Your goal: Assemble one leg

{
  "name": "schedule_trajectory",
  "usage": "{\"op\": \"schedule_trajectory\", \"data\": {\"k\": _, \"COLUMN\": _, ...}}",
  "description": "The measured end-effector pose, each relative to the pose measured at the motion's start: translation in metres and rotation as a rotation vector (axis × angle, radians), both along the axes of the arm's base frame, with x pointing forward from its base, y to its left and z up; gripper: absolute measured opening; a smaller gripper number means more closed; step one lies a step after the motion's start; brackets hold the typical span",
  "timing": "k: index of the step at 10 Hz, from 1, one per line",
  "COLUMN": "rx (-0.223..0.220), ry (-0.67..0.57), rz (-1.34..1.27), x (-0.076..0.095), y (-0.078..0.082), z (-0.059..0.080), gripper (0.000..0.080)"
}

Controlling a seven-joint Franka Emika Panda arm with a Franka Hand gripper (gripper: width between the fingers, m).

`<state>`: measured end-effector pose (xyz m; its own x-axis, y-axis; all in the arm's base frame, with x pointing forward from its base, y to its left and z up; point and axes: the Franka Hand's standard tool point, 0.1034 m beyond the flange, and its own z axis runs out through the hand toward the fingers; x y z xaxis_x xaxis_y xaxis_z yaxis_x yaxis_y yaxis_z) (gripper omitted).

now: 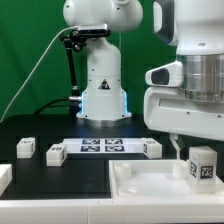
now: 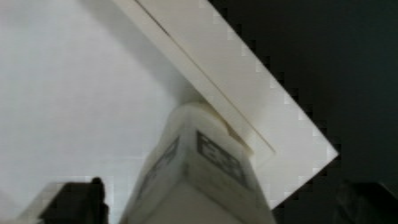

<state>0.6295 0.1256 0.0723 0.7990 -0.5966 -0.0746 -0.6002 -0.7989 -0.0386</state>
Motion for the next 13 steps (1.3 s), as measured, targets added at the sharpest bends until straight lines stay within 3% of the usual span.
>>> {"op": "schedule_trajectory", "data": {"k": 7, "rx": -0.003, "ry": -0.047, "rz": 0.567, "x": 0.0026, "y": -0.0069, "z": -0.0002, "gripper": 0.0649}}
{"op": "schedule_trajectory", "data": {"k": 10, "rx": -0.003, "ry": -0.047, "rz": 0.562, "x": 0.0027, "y": -0.007, "z": -0.0001, "gripper": 0.029}}
{"op": "schedule_trajectory", "data": {"k": 13, "rx": -0.005, "ry": -0.042, "rz": 0.472, "x": 0.0029, "y": -0.0074, "z": -0.0001, "gripper": 0.029}}
